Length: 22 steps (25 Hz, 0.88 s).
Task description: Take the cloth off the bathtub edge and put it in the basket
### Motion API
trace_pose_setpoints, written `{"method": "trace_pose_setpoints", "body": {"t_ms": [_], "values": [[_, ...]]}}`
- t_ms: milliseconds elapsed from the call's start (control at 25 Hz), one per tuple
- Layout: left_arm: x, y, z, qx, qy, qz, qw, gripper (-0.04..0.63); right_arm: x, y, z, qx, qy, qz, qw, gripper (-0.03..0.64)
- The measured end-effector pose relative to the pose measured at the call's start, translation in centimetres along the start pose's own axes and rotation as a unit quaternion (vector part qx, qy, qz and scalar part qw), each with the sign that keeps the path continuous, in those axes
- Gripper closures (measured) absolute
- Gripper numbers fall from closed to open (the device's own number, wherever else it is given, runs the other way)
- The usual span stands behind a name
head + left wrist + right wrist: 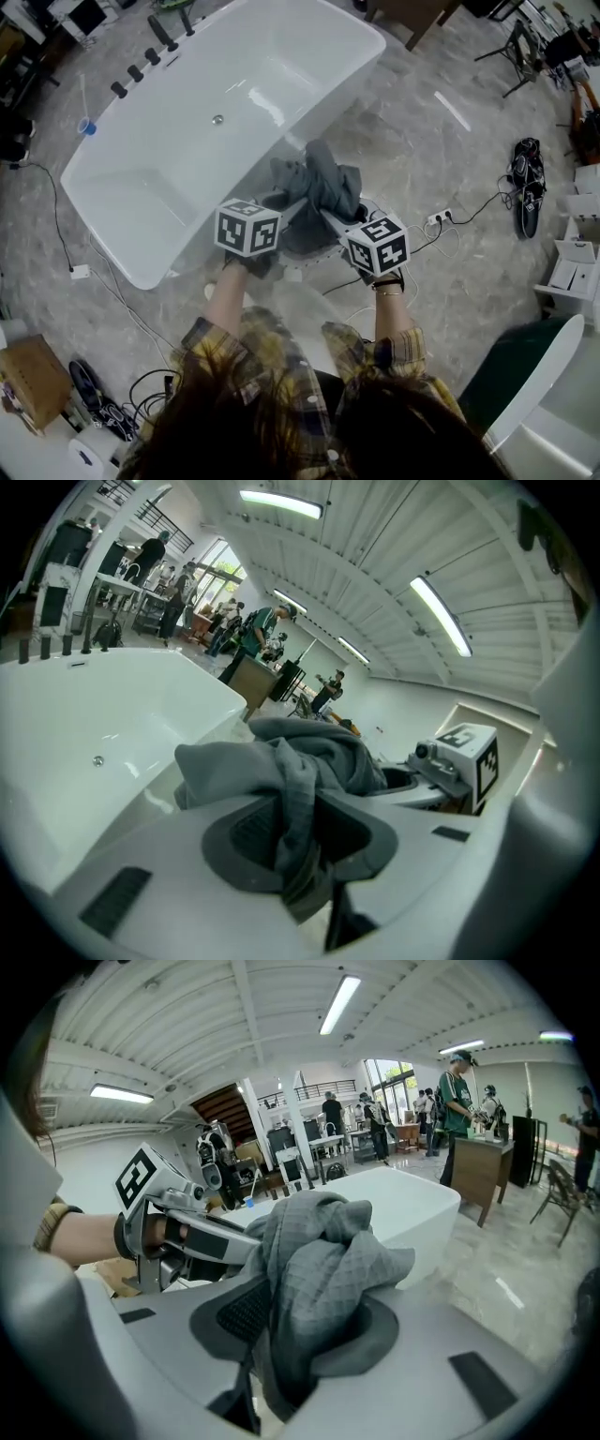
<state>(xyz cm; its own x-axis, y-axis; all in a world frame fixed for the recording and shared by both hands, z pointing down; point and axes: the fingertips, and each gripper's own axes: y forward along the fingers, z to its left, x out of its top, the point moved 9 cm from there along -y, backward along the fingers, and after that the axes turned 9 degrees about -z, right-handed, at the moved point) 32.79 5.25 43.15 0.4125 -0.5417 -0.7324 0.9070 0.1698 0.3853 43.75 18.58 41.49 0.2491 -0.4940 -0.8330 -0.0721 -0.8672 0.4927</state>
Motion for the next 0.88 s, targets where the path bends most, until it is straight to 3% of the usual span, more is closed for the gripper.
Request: {"method": "trace_pose_setpoints", "body": {"t_ms": [880], "values": [[-13.0,11.7,10.6,0.067,-0.033,0.118,0.9902,0.5,-16.6,10.5,-9.0,0.0,0.06,0.083,0.995,0.468]]}}
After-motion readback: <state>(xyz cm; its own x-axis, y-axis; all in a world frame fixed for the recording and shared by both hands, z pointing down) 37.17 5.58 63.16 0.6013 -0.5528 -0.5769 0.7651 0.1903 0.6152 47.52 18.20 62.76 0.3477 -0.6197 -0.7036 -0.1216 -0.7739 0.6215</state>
